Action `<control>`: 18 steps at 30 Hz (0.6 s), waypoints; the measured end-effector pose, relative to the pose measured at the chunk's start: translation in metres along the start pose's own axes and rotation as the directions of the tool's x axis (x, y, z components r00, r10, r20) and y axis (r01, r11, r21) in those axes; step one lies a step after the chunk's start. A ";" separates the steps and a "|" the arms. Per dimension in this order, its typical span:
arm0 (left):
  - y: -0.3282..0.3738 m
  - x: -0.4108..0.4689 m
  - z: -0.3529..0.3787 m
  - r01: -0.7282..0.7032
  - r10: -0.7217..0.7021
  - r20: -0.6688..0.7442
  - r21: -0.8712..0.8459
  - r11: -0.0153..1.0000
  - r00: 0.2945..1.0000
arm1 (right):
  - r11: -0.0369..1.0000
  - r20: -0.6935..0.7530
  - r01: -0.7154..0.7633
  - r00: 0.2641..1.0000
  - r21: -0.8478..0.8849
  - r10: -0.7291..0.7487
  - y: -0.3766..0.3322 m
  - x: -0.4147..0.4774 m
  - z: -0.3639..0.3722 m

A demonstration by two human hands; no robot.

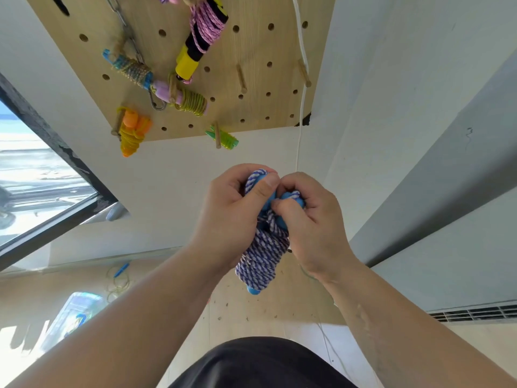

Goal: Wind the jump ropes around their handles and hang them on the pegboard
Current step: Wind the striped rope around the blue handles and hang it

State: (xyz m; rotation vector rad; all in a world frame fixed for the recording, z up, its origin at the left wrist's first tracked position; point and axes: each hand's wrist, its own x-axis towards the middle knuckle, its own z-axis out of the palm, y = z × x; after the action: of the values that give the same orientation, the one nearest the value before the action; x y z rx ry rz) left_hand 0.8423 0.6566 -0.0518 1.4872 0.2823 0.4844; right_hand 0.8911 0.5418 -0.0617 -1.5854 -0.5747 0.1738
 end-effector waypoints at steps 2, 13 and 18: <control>-0.002 -0.001 0.002 0.021 -0.022 -0.038 -0.020 1.000 0.999 | 0.996 0.015 -0.079 0.997 0.036 0.079 0.001 0.002 0.002; 0.004 0.008 -0.009 -0.100 0.101 0.000 0.075 0.992 0.995 | 0.857 0.248 -0.393 0.913 0.332 0.323 0.004 0.001 0.003; 0.000 0.015 -0.017 0.111 -0.114 -0.009 -0.166 0.980 0.993 | 0.909 0.206 -0.377 0.917 0.177 0.340 0.011 0.002 -0.002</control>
State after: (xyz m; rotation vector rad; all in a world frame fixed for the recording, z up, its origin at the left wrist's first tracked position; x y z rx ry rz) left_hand 0.8471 0.6785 -0.0519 1.2980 0.3314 0.4211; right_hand 0.8966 0.5406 -0.0715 -1.4615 -0.3734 0.6366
